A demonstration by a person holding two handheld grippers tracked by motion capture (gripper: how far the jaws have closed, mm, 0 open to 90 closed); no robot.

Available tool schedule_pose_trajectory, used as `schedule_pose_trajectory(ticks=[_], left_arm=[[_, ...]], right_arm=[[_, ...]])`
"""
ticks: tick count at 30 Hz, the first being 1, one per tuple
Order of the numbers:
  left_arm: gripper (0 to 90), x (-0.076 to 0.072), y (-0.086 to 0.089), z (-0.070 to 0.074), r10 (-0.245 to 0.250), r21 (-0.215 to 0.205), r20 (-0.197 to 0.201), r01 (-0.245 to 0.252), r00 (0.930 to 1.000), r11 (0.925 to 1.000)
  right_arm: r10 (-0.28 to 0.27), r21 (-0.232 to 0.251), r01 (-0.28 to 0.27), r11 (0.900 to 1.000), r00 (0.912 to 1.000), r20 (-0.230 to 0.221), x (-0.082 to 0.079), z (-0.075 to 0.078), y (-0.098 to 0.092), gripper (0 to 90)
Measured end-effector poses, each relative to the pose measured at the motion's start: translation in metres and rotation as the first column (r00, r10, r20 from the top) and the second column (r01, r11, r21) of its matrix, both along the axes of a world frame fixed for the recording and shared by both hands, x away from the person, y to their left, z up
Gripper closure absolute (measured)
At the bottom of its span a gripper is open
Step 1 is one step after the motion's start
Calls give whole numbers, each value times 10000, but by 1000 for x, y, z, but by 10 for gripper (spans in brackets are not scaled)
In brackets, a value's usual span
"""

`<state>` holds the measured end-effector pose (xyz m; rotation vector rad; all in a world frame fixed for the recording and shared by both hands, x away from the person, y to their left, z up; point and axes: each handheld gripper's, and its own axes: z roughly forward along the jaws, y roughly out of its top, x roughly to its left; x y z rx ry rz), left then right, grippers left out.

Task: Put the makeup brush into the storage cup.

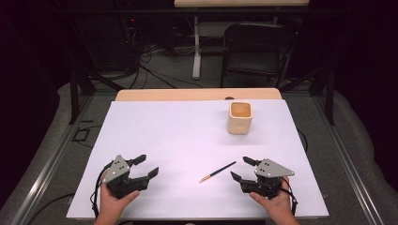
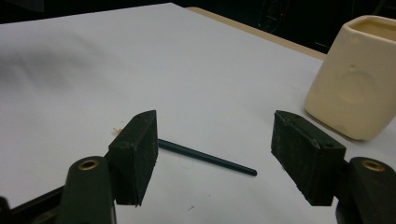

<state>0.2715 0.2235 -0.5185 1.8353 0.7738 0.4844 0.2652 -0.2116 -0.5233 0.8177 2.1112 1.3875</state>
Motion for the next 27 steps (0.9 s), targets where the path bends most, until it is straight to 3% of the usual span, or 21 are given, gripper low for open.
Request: schedule_pose_trajectory(ticks=[17,27], left_arm=[[315,-1,-6,-1,-288,189,-294,294,9992,9994],[316,0,-7,-1,-346,303,-453,360,9984,9989]], right_arm=[[229,-748,-246,9969,9995,-233,0,-1,6,320],[711,-1142,-810,9902,9936,-877,1,-1,8,337]])
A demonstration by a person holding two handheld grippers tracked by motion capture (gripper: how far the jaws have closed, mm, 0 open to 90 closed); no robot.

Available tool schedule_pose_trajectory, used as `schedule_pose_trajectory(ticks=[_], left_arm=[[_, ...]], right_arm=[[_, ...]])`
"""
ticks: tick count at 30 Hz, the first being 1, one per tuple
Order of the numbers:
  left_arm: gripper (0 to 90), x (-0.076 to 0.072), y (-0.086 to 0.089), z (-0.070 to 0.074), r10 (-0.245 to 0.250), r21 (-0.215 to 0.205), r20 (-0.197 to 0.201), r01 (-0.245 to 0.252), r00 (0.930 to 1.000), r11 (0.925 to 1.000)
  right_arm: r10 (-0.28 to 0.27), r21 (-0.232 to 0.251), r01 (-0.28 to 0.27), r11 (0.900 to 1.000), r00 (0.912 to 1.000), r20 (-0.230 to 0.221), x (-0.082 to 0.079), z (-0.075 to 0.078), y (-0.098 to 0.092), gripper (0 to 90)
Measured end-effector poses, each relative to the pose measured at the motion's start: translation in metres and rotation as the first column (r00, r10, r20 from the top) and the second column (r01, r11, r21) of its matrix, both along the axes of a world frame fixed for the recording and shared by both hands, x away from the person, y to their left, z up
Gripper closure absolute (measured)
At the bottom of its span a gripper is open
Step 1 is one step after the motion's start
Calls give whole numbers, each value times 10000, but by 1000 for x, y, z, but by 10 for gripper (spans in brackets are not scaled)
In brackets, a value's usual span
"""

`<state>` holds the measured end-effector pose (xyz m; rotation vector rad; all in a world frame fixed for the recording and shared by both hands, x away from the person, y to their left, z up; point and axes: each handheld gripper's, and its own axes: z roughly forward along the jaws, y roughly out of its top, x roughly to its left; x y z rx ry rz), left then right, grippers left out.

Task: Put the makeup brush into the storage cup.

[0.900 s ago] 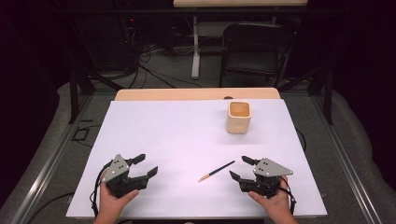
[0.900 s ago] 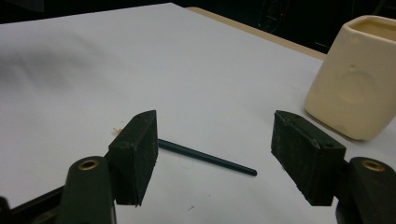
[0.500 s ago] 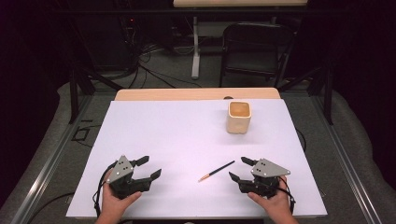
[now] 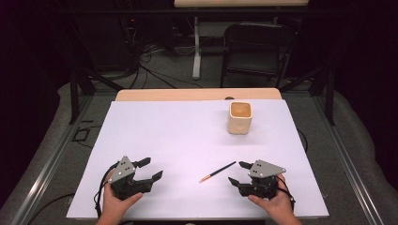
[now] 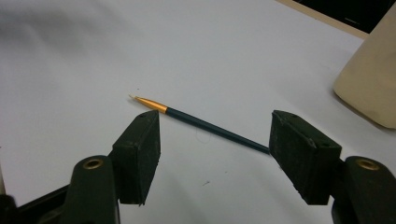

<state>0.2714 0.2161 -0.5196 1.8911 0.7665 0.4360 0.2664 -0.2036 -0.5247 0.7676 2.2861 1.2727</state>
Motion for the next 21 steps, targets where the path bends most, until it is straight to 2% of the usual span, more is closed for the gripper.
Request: schedule_pose_trajectory(ticks=[7,12,21], left_arm=[[316,1,-1,-1,-49,146,-169,52,9998,9999],[316,1,-1,-1,-49,150,-216,53,9998,9999],[316,1,-1,-1,-37,171,-260,41,9997,9998]], right_arm=[[265,-188,-273,9994,9988,-403,2,-1,1,340],[399,-508,-433,9978,9970,-668,4,-1,2,344],[484,-1009,-637,9929,9879,-1474,10,-1,-1,368]])
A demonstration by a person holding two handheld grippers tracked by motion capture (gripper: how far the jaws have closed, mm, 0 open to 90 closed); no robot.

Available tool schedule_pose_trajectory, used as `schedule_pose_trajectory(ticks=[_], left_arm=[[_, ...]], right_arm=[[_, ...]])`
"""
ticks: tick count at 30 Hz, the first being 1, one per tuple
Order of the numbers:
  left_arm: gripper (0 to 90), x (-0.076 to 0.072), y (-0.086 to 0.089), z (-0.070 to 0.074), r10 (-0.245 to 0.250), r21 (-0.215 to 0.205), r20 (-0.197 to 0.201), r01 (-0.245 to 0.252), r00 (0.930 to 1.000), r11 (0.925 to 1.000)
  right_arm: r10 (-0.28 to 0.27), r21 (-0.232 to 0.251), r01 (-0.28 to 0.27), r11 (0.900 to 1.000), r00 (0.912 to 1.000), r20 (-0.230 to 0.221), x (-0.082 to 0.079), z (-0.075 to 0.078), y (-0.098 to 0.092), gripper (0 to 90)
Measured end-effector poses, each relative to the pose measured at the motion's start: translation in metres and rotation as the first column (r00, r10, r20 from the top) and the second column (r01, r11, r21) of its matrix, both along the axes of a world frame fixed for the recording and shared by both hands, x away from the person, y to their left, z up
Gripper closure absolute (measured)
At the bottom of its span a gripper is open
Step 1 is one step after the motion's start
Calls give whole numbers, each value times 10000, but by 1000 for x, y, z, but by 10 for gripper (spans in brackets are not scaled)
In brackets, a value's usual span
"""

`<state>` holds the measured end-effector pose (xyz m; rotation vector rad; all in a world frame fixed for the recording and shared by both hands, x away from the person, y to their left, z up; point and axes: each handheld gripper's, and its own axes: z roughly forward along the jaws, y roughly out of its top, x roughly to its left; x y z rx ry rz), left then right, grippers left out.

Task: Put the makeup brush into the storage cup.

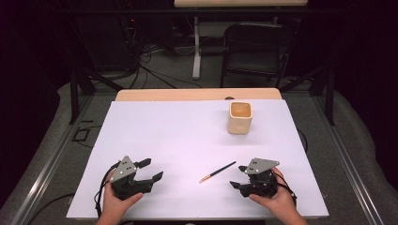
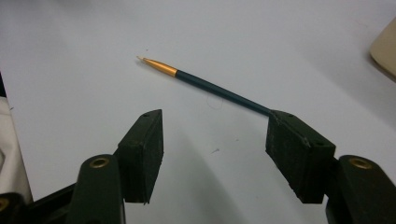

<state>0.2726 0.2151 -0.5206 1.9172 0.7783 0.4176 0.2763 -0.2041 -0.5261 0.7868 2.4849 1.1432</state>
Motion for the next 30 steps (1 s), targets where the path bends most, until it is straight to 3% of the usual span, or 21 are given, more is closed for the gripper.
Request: schedule_pose_trajectory(ticks=[10,23,30], left_arm=[[316,0,0,0,26,50,-40,-25,10000,10000],[316,0,-1,-1,28,100,-139,-26,9999,9999],[316,1,-1,-1,-1,92,-145,2,9999,10000]], right_arm=[[305,-639,-352,9973,9968,-734,5,1,0,375],[682,-1522,-873,9845,9895,-1271,12,-1,6,375],[764,-1658,-1008,9810,9861,-1474,15,0,8,374]])
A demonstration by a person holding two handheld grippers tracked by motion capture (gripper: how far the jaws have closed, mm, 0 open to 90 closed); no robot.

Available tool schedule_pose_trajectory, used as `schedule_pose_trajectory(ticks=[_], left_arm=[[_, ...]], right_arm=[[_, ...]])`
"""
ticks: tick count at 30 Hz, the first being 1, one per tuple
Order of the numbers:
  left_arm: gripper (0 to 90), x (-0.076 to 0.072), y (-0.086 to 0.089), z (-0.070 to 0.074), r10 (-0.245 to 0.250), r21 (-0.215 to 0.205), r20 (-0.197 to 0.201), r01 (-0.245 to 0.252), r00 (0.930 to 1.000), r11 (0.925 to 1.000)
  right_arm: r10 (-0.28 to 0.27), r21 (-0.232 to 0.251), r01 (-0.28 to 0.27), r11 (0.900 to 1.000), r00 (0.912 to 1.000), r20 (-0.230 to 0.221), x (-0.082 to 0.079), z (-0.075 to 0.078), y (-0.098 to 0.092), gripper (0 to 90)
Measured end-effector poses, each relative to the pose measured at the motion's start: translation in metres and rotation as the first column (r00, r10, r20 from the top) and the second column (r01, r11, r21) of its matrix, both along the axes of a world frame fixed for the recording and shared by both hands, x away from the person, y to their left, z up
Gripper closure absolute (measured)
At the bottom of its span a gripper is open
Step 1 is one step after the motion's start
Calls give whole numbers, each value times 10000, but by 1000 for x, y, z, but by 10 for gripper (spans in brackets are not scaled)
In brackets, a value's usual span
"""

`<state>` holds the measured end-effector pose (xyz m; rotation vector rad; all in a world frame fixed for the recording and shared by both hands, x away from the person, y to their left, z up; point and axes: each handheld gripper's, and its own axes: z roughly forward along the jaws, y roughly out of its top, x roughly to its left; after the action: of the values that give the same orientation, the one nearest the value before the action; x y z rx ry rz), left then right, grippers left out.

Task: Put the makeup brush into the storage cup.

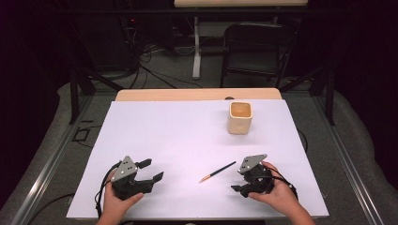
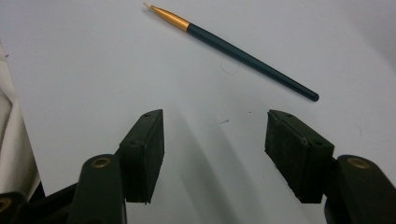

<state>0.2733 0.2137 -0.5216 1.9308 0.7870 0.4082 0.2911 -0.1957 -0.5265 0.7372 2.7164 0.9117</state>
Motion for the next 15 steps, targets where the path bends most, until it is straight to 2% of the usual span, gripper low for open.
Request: schedule_pose_trajectory(ticks=[5,15], left_arm=[[316,0,0,0,-11,9,-3,11,10000,10000],[316,0,-1,-1,-46,74,-36,46,10000,10000]], right_arm=[[197,-236,-197,9995,9998,4,3,0,2,375],[863,-956,-904,9913,9952,-468,13,3,15,376]])
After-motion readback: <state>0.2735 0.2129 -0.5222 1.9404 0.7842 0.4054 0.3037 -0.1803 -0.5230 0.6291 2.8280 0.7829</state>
